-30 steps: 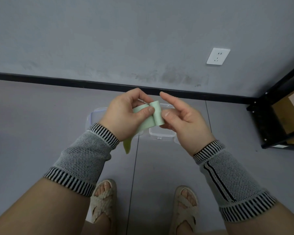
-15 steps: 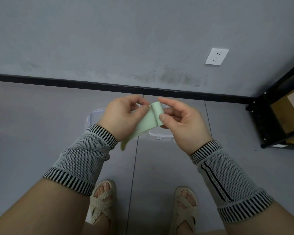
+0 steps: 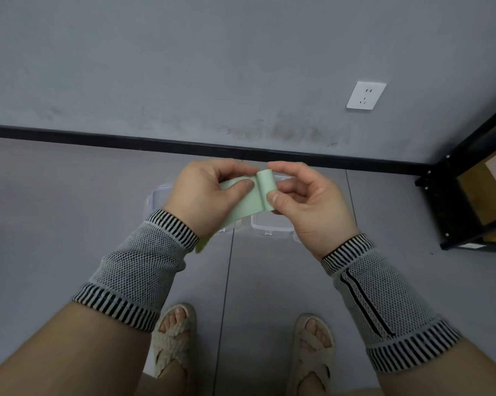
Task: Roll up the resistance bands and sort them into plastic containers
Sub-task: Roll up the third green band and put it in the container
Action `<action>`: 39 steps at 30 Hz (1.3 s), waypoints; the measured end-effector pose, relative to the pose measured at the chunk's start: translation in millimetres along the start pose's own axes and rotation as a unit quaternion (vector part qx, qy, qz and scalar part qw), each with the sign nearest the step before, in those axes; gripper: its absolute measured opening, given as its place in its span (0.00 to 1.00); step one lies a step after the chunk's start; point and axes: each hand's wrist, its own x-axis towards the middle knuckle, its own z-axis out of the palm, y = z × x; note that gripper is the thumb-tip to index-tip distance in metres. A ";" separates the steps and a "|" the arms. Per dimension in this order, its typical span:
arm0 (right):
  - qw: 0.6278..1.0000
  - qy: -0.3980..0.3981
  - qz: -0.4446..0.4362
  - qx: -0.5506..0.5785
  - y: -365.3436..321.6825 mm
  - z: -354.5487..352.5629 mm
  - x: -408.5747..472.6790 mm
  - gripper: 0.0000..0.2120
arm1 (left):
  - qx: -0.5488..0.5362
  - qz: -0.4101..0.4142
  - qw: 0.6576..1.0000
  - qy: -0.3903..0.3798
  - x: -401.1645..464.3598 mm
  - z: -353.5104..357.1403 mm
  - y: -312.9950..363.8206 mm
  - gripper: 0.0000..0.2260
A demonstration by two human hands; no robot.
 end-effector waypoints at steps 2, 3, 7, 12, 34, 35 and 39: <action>1.000 0.004 -0.006 -0.013 0.7 1.7 0.7 0.17 | -0.004 0.006 1.000 0.002 -0.6 1.0 1.5 0.10; 1.000 0.006 -0.009 -0.018 1.0 2.5 0.6 0.17 | -0.006 0.009 1.000 0.001 -0.9 1.6 2.3 0.10; 0.999 0.012 -0.027 -0.038 1.6 5.8 -0.8 0.18 | -0.027 -0.007 1.000 0.006 -0.2 4.0 2.1 0.06; 0.999 -0.022 -0.015 -0.022 1.5 1.4 -3.0 0.23 | -0.053 -0.043 0.998 0.003 2.5 0.9 -1.0 0.05; 0.999 -0.039 -0.014 -0.008 4.6 1.5 -3.2 0.24 | -0.077 -0.067 0.995 -0.022 3.2 -1.5 -4.2 0.02; 0.999 -0.037 -0.017 -0.017 4.9 2.0 -3.1 0.24 | -0.082 -0.068 0.994 -0.022 3.4 -1.3 -4.8 0.02; 0.997 -0.035 -0.036 -0.066 10.3 5.9 -3.1 0.25 | -0.079 -0.072 0.994 -0.010 4.4 0.4 -5.2 0.03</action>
